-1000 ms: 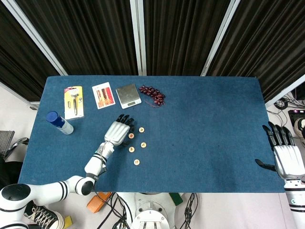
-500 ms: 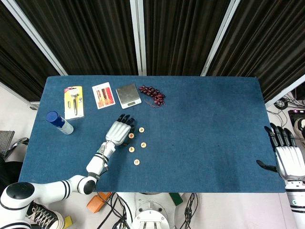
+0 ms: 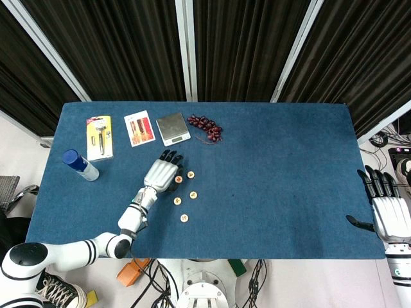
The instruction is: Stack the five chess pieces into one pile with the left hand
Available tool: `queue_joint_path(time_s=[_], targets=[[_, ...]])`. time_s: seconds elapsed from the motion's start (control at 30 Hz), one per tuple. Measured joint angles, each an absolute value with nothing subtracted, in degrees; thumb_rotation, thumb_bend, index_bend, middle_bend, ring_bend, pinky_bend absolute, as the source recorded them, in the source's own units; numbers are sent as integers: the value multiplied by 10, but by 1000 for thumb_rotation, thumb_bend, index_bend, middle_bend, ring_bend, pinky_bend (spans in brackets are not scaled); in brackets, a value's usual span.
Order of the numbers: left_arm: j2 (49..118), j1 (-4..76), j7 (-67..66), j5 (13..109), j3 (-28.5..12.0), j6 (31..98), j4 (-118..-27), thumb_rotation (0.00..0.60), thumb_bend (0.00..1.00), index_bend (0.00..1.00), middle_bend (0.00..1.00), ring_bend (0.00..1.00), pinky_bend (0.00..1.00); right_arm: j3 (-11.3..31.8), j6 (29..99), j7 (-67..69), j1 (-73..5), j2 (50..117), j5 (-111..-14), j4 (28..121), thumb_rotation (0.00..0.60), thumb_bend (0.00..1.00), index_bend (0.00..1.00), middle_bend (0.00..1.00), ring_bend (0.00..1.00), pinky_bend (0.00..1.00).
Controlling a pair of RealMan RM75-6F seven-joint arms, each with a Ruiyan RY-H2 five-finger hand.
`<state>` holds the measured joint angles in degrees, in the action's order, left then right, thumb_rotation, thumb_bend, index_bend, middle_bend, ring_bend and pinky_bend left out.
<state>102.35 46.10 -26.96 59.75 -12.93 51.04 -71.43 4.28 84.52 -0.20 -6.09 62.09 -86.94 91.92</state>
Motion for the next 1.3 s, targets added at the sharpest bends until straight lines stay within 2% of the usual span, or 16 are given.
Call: queue_joint_path(time_s=[0.37, 0.63, 1.3], targets=[[1041, 519, -301, 528, -166, 482, -706, 600, 395, 531, 131, 0, 0, 41, 846, -2, -54, 620, -860, 919, 600, 57, 0, 17, 0, 68], [1060, 541, -319, 496, -165, 475, -674, 600, 394, 520, 131, 0, 0, 41, 843, -1, -53, 619, -855, 916, 600, 56, 0, 17, 0, 68], [1061, 554, -326, 476, -147, 485, -675, 600, 369, 476, 125, 0, 0, 42, 839, 6, -52, 621, -851, 910, 600, 56, 0, 17, 0, 55]])
